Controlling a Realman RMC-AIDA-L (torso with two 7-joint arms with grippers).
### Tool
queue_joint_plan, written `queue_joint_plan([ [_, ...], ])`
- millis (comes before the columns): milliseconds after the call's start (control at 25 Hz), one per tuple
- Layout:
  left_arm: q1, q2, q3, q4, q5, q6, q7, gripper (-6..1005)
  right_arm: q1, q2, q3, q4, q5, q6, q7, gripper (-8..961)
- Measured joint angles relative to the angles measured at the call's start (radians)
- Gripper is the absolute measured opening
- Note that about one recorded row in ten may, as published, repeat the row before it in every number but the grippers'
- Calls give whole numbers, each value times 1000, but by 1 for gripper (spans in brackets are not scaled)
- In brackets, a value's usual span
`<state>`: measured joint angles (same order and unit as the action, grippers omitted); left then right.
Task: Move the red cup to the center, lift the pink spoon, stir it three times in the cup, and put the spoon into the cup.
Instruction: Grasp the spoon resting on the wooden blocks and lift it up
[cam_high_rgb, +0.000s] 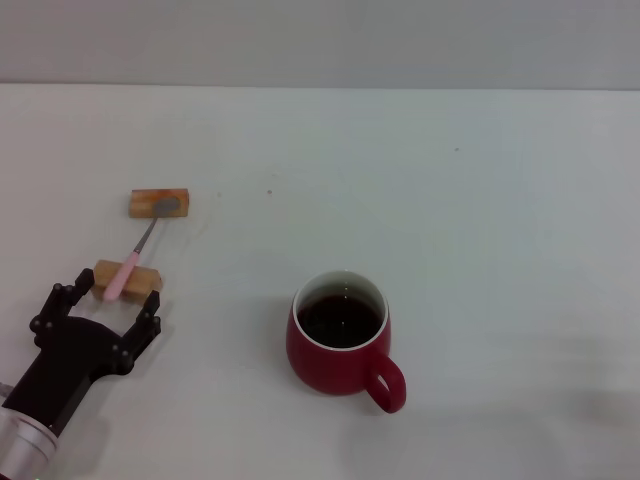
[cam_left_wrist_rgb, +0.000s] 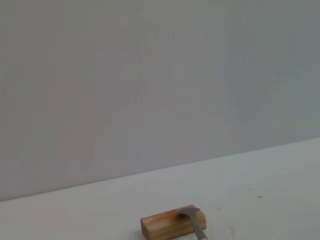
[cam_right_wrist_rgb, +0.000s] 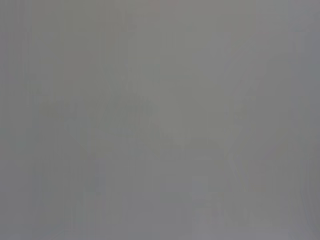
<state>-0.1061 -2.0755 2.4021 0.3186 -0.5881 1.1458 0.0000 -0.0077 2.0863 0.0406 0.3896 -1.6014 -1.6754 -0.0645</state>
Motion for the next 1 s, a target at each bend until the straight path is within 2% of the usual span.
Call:
queue_joint_plan([
  [1000,-3,0,-3,2,1,-3,0,790,3,0,-9,1,0,0,0,420],
])
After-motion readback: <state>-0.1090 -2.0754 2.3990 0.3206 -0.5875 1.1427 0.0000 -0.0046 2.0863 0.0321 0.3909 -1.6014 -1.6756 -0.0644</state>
